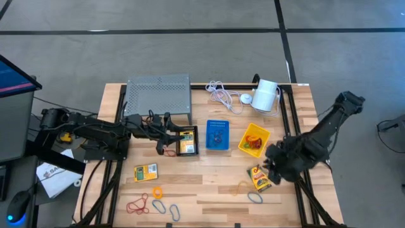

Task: Pick & Place Office Desk Supplies
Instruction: Put the crayon box into the black basket

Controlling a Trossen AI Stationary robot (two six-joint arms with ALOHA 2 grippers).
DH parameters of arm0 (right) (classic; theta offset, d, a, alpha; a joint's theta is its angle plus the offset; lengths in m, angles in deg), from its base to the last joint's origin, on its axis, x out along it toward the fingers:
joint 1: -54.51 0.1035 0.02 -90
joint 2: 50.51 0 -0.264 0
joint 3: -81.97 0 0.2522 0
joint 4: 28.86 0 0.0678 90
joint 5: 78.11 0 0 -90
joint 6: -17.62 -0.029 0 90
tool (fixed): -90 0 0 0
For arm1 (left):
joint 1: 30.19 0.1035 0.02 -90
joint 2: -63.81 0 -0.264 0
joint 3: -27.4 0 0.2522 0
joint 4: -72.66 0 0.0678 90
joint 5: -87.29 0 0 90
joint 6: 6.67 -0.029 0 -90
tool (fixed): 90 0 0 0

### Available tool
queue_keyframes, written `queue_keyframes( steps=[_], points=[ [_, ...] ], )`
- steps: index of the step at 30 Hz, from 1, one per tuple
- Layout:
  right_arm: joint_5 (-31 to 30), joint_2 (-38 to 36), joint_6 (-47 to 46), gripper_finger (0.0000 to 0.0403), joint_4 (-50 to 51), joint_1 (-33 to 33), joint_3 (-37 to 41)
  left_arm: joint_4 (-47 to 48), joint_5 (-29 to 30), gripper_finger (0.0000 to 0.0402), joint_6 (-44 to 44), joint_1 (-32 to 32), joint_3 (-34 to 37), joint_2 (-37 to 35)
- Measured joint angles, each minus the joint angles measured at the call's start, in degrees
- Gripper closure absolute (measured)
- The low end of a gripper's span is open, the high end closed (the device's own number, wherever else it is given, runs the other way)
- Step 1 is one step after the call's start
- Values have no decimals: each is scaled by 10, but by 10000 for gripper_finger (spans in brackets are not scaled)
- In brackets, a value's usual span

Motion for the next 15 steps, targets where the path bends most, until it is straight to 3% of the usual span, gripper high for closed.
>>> queue_keyframes(
  steps=[7, 15],
  points=[
    [-57, 35, -143, 310, -3, 101, -3, -9, 0, 244, 0, 0, 0, 0],
    [-51, 103, -166, 313, -1, 150, -50, -42, 0, 244, -1, 0, -1, 0]
  ],
)
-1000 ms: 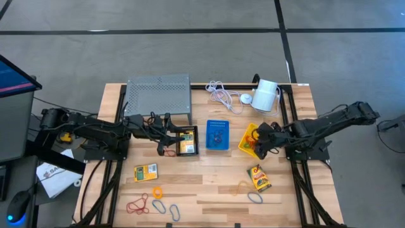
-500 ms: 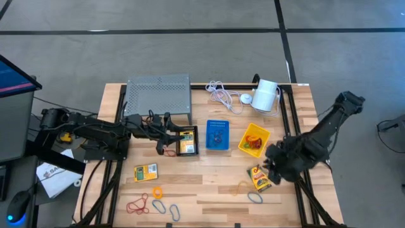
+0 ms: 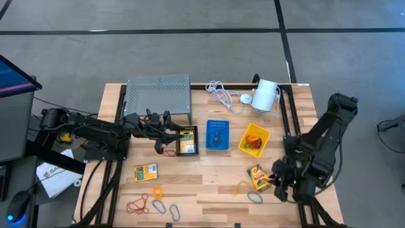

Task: Pick & Place Office Desk Supplies
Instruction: Put the crayon box into the black basket

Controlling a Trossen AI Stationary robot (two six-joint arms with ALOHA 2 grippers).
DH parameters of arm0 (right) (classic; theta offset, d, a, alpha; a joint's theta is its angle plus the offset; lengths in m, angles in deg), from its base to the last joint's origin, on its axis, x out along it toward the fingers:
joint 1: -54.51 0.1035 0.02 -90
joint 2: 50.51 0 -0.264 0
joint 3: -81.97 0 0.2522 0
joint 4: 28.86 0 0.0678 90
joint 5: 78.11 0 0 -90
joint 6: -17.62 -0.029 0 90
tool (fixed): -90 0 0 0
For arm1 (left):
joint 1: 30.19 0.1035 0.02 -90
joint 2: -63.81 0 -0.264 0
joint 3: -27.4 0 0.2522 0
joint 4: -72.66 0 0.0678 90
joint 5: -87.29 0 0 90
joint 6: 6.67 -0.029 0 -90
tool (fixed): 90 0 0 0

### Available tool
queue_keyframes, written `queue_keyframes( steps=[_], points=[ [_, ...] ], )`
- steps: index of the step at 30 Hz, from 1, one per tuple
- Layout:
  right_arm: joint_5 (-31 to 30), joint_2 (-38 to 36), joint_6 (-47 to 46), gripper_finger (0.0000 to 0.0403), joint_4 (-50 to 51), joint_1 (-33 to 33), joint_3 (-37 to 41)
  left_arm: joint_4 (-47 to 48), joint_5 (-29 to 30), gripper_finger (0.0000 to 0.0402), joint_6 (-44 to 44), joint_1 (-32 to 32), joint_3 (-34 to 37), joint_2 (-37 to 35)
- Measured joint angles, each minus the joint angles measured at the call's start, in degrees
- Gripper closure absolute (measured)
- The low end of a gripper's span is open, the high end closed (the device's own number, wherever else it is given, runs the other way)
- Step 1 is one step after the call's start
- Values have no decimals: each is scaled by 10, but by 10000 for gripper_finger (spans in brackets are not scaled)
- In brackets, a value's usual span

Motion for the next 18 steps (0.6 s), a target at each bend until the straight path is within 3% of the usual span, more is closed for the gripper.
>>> queue_keyframes(
  steps=[18],
  points=[
    [92, 250, -9, 329, -18, 34, -35, -4, 0, 244, 0, 0, 0, 0]
  ],
)
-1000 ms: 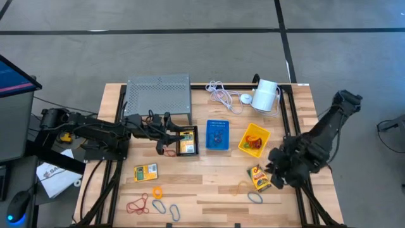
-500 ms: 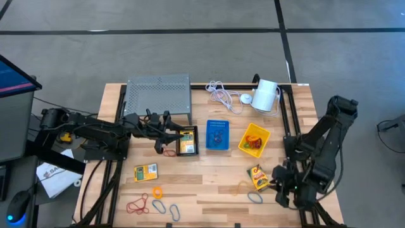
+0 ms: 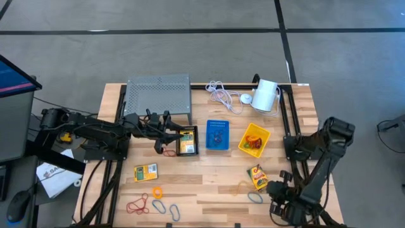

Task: Pick & Place Office Desk Supplies
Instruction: Put the crayon box into the black basket

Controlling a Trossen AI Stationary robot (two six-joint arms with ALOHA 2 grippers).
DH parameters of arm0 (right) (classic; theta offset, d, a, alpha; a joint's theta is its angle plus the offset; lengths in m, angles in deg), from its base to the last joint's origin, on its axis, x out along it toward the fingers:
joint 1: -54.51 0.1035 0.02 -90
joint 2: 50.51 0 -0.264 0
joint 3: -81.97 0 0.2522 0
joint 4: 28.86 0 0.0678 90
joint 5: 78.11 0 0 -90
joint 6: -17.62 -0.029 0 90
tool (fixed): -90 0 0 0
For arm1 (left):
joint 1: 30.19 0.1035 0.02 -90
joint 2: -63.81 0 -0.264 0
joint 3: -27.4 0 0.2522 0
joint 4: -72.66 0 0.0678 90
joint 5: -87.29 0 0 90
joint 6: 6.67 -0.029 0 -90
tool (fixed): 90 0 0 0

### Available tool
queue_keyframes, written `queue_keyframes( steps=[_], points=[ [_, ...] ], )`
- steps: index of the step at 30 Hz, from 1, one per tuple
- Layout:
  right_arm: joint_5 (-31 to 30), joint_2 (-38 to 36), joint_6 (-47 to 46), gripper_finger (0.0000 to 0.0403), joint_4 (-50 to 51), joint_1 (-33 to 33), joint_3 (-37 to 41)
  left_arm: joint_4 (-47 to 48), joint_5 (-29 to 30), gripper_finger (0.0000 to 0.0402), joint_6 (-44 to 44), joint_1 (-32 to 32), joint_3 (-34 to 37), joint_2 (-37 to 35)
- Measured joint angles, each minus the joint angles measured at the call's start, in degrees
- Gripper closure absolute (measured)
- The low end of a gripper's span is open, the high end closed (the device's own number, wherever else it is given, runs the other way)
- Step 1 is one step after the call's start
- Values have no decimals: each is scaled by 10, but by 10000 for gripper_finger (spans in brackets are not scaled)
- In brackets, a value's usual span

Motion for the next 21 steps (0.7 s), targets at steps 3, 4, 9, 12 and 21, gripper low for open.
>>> queue_keyframes(
  steps=[3, 4, 9, 12, 21],
  points=[
    [11, 24, 0, 329, 0, 7, -1, 0, 0, 244, 0, 0, 0, 0],
    [13, 31, 0, 329, 4, 9, -4, 0, 0, 244, 0, 0, 0, 0],
    [12, 67, 12, 329, 49, 15, -35, 0, 0, 244, 0, 0, 0, 0],
    [8, 93, 34, 329, 87, 15, -57, 0, 0, 244, 0, 0, 0, 0],
    [6, 154, 109, 329, 127, 14, -109, 0, 0, 244, 1, 0, 0, 0]
  ],
)
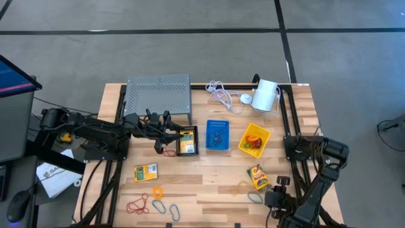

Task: Pick & Place Office Desk Supplies
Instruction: Put the crayon box into the black basket

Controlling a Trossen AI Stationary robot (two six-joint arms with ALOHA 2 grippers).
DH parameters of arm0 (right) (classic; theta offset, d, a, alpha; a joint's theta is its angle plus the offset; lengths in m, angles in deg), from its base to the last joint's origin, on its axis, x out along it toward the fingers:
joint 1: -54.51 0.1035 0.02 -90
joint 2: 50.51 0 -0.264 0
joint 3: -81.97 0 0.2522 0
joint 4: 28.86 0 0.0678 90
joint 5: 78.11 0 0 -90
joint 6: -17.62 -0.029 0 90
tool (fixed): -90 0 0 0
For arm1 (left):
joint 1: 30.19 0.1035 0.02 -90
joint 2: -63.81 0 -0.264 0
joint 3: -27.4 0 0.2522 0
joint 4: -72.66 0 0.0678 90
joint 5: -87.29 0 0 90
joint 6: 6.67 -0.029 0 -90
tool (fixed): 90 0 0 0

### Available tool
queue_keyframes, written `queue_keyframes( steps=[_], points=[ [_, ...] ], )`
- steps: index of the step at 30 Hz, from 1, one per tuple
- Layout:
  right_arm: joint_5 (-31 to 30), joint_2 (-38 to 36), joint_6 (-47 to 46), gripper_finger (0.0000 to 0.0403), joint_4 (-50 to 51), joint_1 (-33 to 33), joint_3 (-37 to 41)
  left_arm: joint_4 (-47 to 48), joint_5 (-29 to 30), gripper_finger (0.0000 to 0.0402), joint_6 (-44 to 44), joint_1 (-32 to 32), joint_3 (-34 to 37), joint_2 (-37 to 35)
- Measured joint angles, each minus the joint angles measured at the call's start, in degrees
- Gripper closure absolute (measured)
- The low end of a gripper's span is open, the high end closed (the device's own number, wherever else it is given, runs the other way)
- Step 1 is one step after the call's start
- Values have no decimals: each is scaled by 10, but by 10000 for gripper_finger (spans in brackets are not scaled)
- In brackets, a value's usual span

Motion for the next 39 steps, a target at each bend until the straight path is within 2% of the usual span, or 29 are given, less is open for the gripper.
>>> queue_keyframes(
  steps=[10, 39],
  points=[
    [-33, 7, 1, 329, 7, -2, -12, 0, 0, 243, 0, 0, 0, 0],
    [-67, 8, 6, 329, -38, -13, 14, -9, 0, 243, 0, 0, 0, 0]
  ],
)
